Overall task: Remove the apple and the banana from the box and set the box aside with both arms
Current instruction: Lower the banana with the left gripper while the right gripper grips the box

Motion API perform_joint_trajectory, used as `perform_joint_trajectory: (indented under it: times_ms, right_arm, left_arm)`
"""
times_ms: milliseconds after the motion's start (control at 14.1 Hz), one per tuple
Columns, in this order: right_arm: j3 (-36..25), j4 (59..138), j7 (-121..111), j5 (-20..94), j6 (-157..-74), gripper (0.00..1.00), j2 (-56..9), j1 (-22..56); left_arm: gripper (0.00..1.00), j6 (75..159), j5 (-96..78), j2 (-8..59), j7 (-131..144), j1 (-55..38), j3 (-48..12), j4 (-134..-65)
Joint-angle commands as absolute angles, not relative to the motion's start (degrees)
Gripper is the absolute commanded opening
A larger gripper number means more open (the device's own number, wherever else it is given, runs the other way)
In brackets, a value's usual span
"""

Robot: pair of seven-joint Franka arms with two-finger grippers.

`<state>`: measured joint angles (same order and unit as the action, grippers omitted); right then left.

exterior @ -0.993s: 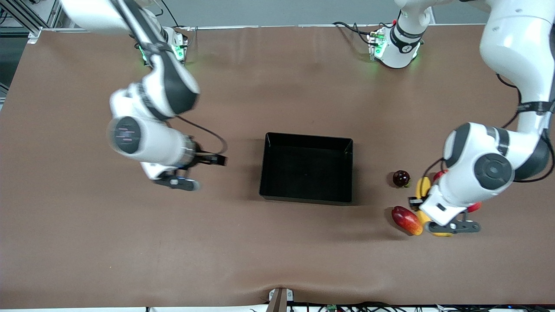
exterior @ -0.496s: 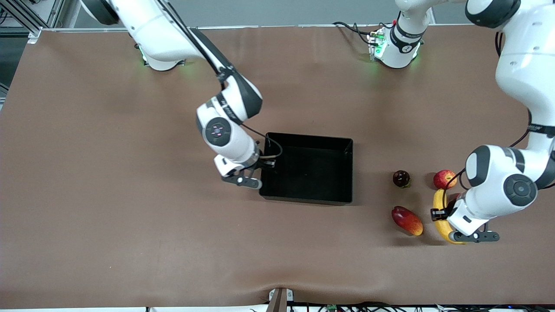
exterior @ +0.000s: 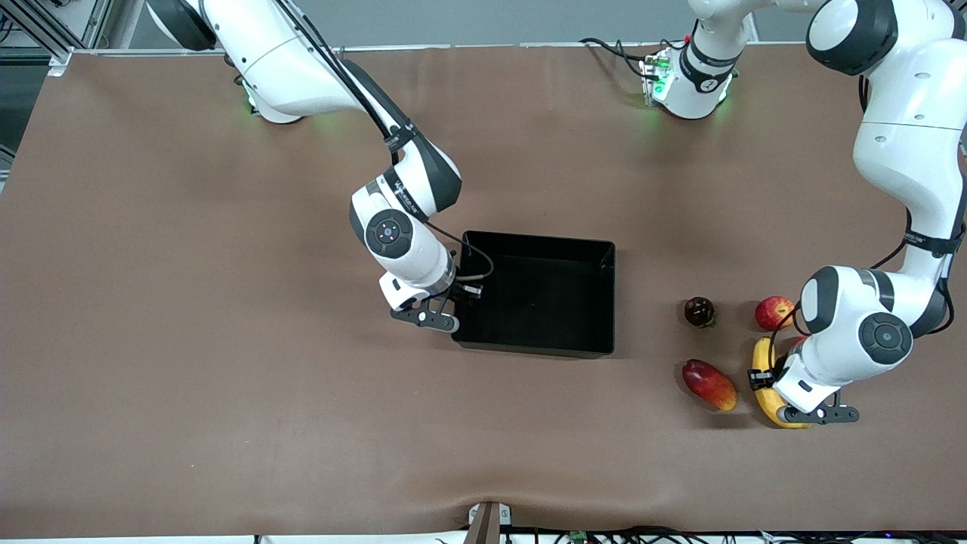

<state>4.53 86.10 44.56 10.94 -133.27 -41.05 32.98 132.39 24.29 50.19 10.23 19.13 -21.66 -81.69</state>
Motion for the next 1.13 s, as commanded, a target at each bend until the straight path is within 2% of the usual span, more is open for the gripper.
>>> perform_joint_trajectory:
  times_ms: [0,284,354,425,496,567,780,1063]
  right_arm:
    - [4.8,85.3,45.2,9.9,-132.2,0.00,-41.0,32.3]
    - [5.2,83.8,45.6,11.0,-126.5,0.00,-39.4,30.9]
    - [5.2,82.7,45.5,11.2,-124.0,0.00,-39.4,30.1]
    - [5.3,81.3,45.4,11.2,-121.0,0.00,-39.2,29.7]
    - [5.3,79.5,45.4,11.2,-118.1,0.00,-39.2,28.9]
    - [5.4,77.5,45.3,11.2,-114.6,0.00,-39.1,27.4]
    - [5.5,73.7,41.3,11.4,-105.4,0.00,-37.5,23.5]
    - [5.3,74.0,33.1,14.1,-98.9,0.00,-33.9,16.0]
  left_arm:
    - [0.00,132.7,25.2,50.4,11.0,18.5,-21.4,-81.4]
    - [0.10,132.7,24.4,50.7,13.0,17.3,-21.5,-81.3]
    - [0.26,132.7,24.4,51.1,13.5,17.1,-21.5,-81.3]
    - [0.51,132.8,24.5,51.3,13.5,17.1,-21.4,-81.3]
    - [0.87,133.0,24.9,51.4,13.5,17.2,-21.5,-81.4]
    - [1.00,133.5,25.3,51.3,13.0,17.4,-21.4,-81.4]
    - [1.00,133.4,25.5,50.2,12.4,18.2,-21.5,-81.5]
    - [1.00,128.5,25.3,45.7,12.3,18.0,-23.1,-81.6]
